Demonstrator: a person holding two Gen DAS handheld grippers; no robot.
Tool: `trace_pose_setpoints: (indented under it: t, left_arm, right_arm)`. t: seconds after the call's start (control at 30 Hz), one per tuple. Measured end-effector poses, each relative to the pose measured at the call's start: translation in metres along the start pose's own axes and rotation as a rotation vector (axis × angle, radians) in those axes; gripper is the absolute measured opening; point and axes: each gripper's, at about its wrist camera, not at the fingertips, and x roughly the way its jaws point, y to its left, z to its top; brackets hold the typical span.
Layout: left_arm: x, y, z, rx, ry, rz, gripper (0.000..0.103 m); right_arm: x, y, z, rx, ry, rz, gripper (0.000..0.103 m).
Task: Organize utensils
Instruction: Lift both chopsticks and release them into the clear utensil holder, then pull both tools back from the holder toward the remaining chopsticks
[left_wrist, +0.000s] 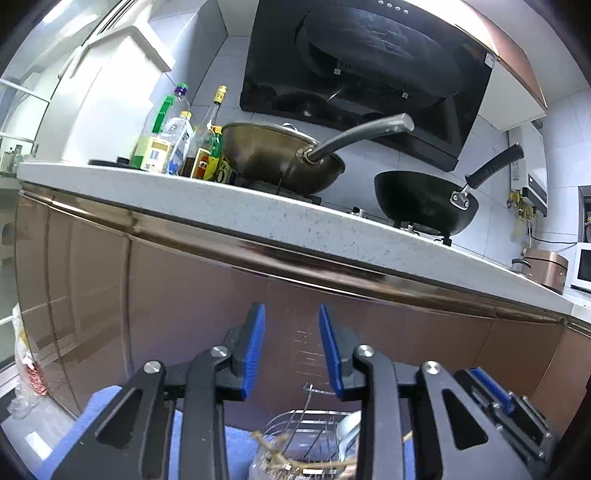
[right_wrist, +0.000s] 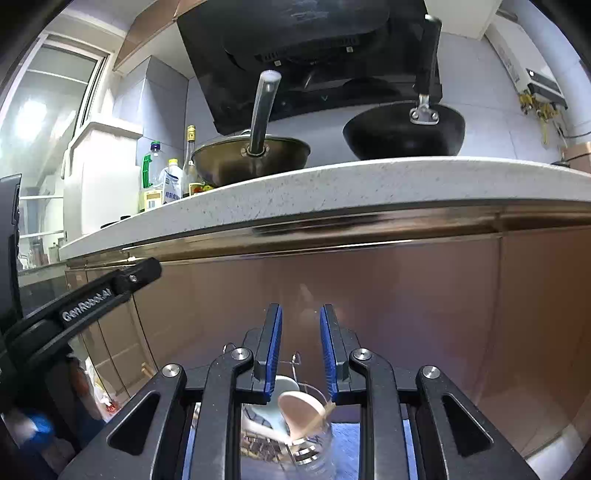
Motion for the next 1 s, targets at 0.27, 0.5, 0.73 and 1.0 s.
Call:
trace_pose_setpoints:
  t: [0.27,0.5,0.73,1.0]
  left_arm:
    - [-0.055,0.019,0.024,0.008,0.057,0.028,0.040]
    - [-0.105,0.043,0.032,0.020,0.128,0.066,0.041]
    - [-0.148,0.077,0.036,0.069,0.211,0.122,0.041]
    - [-0.194,0.100,0.031,0.079,0.261,0.148,0.041]
  right_arm:
    - [-0.056,0.005,0.015,-0.005,0.003,-0.026,0.031]
    - [-0.096,0.018,0.012,-0.008,0.075,-0.038,0.039]
    - [-0.124,0.035,0.008,-0.026,0.164,-0.009,0.039]
    - [-0.151,0.074,-0.004,-0.076,0.232,0.007,0.039]
